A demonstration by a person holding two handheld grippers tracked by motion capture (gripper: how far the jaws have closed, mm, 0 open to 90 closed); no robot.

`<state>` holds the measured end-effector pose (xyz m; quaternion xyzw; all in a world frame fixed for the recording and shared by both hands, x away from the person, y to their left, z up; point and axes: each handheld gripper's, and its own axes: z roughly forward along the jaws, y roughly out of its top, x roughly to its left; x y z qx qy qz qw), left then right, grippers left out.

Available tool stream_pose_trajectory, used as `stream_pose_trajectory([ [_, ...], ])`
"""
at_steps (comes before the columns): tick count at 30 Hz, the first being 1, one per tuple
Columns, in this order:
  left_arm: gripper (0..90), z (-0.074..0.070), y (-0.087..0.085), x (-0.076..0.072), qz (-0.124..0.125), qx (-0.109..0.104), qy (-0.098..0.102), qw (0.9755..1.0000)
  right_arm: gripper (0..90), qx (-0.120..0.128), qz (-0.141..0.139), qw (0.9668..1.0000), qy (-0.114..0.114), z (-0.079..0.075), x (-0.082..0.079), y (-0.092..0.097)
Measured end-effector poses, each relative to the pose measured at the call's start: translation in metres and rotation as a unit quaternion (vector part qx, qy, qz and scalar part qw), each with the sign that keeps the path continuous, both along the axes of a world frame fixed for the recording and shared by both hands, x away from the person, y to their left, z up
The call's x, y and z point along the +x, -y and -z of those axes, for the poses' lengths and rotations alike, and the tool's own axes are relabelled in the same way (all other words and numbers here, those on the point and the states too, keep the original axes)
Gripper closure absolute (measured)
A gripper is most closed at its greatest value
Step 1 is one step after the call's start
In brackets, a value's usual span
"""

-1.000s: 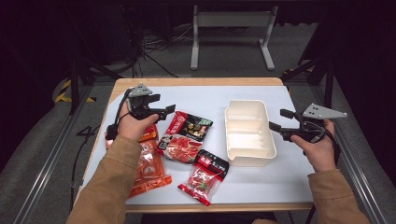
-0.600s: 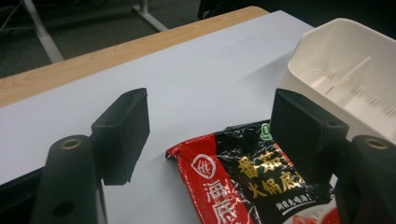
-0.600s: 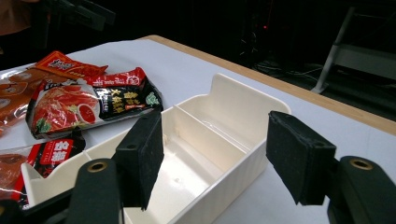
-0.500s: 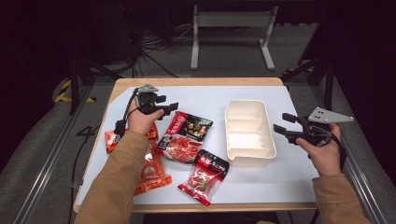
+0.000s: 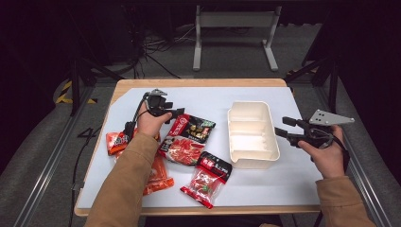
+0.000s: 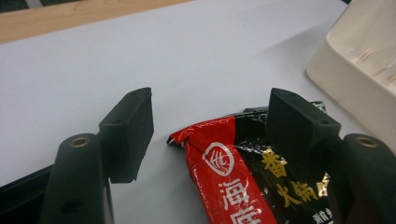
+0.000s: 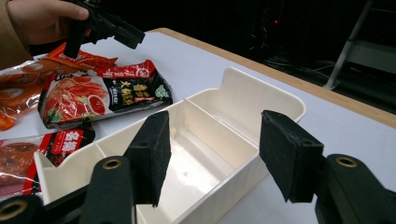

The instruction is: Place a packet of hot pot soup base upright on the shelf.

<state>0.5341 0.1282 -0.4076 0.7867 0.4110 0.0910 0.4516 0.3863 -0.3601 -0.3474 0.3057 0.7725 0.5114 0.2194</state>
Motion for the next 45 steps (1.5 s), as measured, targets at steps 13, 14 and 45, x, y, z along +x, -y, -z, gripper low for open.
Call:
stream_pose_trajectory([
  [13,37.6,0.024,0.008,0.01,0.004,0.013,-0.054,0.9984,41.7,-0.005,-0.004,1.0,-0.004,0.001,0.001,-0.002],
  [14,38.7,0.025,0.008,0.01,0.006,0.019,-0.059,0.9981,41.7,-0.006,-0.004,1.0,-0.004,0.001,0.001,-0.002],
  [45,85.9,0.015,0.007,0.0,0.005,-0.005,-0.101,0.9949,46.2,-0.01,-0.003,0.9998,-0.019,0.002,0.002,-0.005],
])
